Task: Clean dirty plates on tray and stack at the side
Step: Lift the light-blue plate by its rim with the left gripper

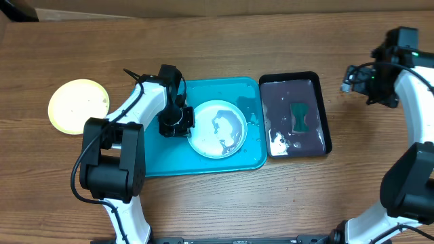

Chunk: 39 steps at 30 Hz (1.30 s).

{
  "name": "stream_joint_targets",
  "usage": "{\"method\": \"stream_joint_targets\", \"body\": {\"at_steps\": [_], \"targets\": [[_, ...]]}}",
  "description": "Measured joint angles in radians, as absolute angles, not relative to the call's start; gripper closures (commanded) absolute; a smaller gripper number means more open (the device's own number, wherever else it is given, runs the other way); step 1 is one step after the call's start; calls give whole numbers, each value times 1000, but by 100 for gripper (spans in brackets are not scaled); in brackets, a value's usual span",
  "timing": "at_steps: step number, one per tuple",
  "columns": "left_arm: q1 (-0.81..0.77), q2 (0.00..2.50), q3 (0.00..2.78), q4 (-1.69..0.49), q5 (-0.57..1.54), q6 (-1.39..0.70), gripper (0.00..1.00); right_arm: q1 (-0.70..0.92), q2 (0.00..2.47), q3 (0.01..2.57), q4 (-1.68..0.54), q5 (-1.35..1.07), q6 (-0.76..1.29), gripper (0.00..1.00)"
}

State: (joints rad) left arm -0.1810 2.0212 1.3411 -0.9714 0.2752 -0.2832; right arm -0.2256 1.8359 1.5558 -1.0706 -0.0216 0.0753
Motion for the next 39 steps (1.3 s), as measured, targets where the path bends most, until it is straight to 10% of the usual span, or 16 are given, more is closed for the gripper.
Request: {"method": "stream_joint_targets", "body": {"at_steps": [19, 39], "targets": [[-131, 2025, 1676, -1179, 308, -260, 96, -271, 1836, 1556, -1047, -22, 78, 0], [-446, 2025, 1742, -788, 214, -428, 96, -271, 1836, 1556, -1047, -22, 78, 0]]}}
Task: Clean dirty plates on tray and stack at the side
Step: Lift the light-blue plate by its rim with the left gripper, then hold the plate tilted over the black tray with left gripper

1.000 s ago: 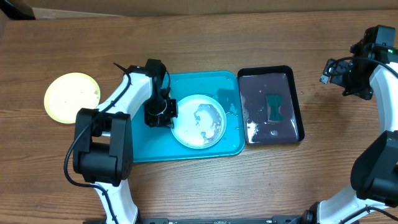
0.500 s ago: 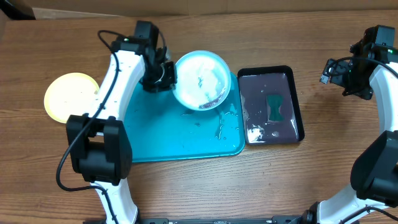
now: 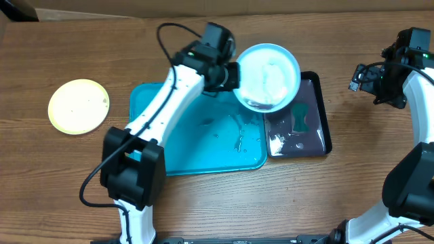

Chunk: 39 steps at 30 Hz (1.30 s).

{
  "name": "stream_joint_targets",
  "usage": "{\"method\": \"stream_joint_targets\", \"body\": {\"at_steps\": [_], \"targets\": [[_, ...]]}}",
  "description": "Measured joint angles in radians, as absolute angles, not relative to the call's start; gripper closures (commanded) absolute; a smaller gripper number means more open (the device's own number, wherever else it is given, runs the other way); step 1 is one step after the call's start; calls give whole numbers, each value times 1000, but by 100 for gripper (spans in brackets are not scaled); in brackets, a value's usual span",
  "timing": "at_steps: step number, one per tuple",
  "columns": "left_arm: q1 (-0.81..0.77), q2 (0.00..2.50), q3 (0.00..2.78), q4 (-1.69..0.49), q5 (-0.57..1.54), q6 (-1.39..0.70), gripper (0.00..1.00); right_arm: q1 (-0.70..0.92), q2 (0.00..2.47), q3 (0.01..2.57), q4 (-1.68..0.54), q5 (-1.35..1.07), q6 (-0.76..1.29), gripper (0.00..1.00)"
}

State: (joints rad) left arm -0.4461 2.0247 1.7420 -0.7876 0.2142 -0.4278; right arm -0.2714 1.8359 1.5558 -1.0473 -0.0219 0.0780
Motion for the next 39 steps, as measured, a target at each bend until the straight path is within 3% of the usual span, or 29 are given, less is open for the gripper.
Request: {"method": "stream_joint_targets", "body": {"at_steps": [17, 28, 39], "targets": [[-696, 2025, 1821, -783, -245, -295, 96, -271, 1836, 1556, -1047, -22, 78, 0], [-883, 2023, 1918, -786, -716, -46, 96, -271, 1836, 1556, -1047, -22, 78, 0], [-1012, 2022, 1919, -602, -1159, 147, 96, -271, 1836, 1556, -1047, -22, 78, 0]]}}
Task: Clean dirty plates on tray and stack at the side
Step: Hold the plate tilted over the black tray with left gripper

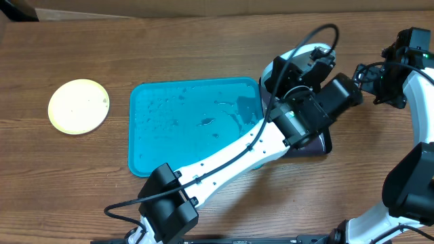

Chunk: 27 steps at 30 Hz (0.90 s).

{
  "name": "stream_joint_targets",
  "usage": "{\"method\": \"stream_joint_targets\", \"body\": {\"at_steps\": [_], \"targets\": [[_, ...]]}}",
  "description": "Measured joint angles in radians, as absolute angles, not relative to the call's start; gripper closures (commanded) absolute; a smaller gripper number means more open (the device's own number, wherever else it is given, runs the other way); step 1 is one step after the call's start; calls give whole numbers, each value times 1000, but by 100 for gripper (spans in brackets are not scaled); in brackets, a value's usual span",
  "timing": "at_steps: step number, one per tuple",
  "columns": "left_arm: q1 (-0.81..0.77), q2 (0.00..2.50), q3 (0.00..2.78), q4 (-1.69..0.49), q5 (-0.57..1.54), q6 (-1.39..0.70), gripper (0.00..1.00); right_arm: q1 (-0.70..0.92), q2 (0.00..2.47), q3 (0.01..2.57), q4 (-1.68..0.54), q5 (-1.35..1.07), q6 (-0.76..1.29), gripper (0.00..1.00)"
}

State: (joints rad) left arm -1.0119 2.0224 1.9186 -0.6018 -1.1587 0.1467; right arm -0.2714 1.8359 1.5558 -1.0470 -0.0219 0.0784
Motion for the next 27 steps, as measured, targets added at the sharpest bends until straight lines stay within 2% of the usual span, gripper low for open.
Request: {"method": "stream_joint_targets", "body": {"at_steps": [5, 27], "targets": [[-1021, 2022, 1919, -568, -1238, 200, 96, -271, 1836, 1556, -1047, -22, 78, 0], [-1001, 2022, 1919, -567, -1230, 217, 96, -271, 1836, 1556, -1047, -22, 78, 0]]}}
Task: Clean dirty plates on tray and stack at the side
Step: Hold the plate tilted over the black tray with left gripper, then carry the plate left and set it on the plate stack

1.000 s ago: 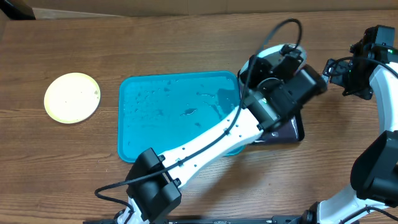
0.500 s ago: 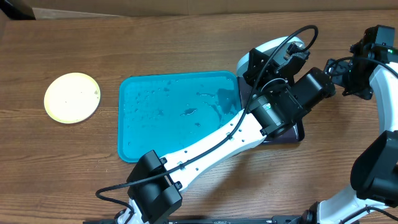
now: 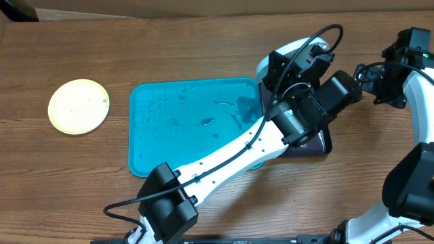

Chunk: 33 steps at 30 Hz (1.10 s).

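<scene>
My left arm reaches across the teal tray [image 3: 176,135] to the dark basin [image 3: 325,145] on its right. The left gripper [image 3: 290,66] is over the basin's far end, its fingers mostly hidden under its own wrist. It holds the white plate [image 3: 293,46], of which only the pale rim shows behind the wrist. The wet tray carries no plate. A yellow plate [image 3: 78,106] lies flat on the table at the far left. My right gripper [image 3: 359,76] hangs still at the right, beyond the basin, with nothing seen in it.
The left arm covers most of the basin, so the water and the green sponge inside are hidden. A cardboard edge runs along the table's back. Bare wood lies between the yellow plate and the tray, and in front of the tray.
The left wrist has shifted slightly to the left over the basin's far end, and more of the plate's rim shows behind it. The right arm has not moved.
The dirty white plate lay on the tray with my left gripper at its left rim. Then the plate hung tilted in the air at the tray's far right corner. After that it was over the basin, where it still is, leaving the tray bare.
</scene>
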{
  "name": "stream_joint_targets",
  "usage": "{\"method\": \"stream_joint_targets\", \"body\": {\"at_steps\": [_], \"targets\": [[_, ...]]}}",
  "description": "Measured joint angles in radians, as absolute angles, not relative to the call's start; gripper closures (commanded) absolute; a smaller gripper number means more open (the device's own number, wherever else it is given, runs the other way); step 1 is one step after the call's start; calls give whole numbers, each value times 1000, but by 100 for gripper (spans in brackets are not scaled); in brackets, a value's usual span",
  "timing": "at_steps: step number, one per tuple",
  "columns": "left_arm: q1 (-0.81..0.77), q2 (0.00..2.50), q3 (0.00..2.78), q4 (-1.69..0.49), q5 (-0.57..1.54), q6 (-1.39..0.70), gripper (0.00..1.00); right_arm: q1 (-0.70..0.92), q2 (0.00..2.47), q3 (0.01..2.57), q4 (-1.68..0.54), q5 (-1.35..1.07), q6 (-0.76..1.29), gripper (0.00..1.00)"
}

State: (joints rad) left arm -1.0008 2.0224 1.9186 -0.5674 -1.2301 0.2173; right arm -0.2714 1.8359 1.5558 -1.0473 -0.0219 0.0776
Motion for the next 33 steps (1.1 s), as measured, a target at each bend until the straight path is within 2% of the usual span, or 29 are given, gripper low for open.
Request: {"method": "stream_joint_targets", "body": {"at_steps": [5, 12, 16, 23, 28, 33], "targets": [[-988, 2022, 1920, -625, -1188, 175, 96, -271, 1836, 1556, -1047, -22, 78, 0], [-918, 2022, 1926, -912, -800, -167, 96, -271, 1836, 1556, -1047, -22, 78, 0], [-740, 2022, 1924, -951, -381, -345, 96, -271, 1836, 1556, -1047, -22, 78, 0], [-427, 2022, 1902, -1010, 135, -418, 96, -271, 1836, 1556, -1047, -22, 78, 0], [-195, 2022, 1881, -1137, 324, -429, 95, -271, 1836, 1556, -1047, -22, 78, 0], [39, 2022, 1878, -1240, 386, -424, 96, -271, 1836, 1556, -1047, -22, 78, 0]]}}
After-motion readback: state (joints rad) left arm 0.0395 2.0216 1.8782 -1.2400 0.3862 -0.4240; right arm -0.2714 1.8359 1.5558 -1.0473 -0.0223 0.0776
